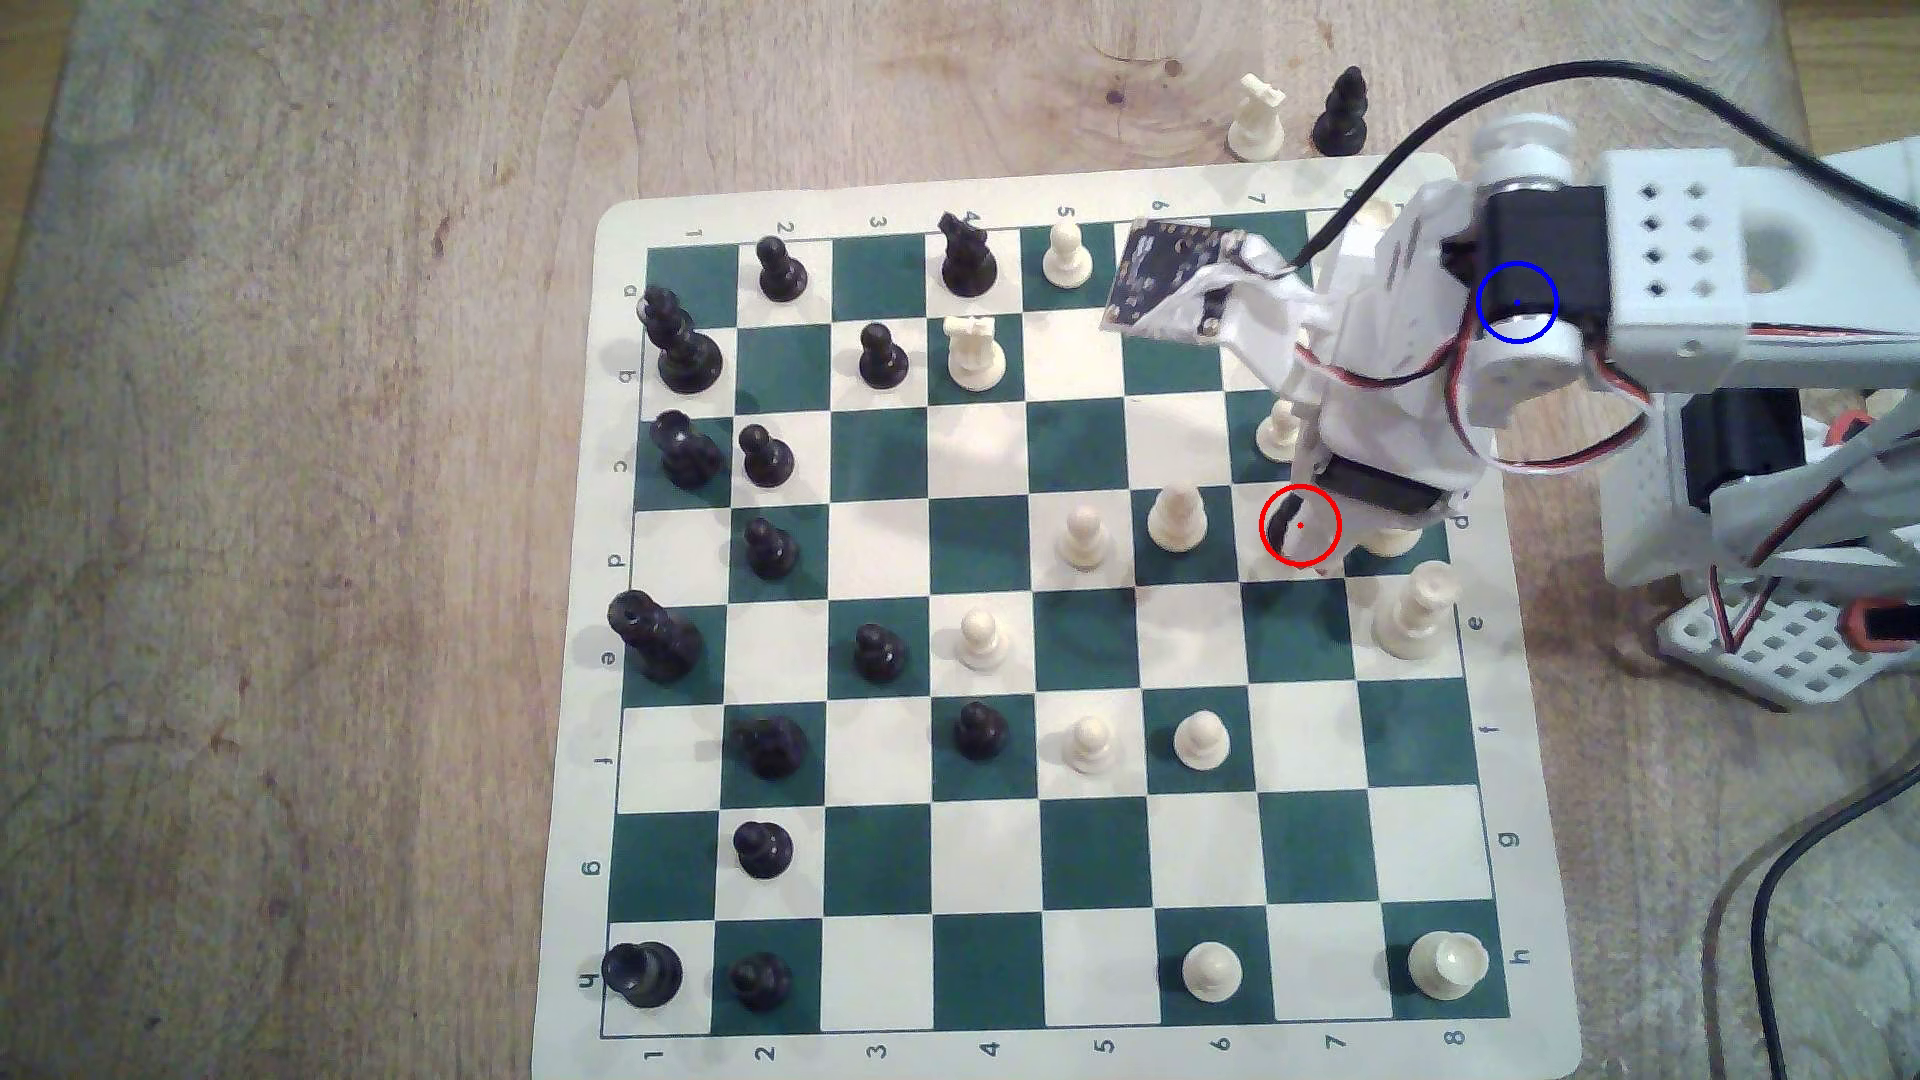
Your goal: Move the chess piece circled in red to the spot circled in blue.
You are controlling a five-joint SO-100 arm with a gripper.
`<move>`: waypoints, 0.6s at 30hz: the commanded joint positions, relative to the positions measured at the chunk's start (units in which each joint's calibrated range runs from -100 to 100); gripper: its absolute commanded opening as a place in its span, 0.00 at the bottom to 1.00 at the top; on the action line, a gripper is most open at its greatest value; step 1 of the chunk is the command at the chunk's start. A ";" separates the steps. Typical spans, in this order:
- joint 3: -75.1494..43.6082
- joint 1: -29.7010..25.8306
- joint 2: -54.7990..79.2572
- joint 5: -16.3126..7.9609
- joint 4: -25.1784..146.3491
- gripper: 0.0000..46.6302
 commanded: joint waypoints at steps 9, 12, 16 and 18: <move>5.46 -0.12 1.64 0.29 -7.24 0.38; 5.46 0.04 2.49 0.29 -7.90 0.38; 5.37 -0.04 4.70 0.29 -8.31 0.36; 5.46 0.04 4.95 0.29 -8.55 0.36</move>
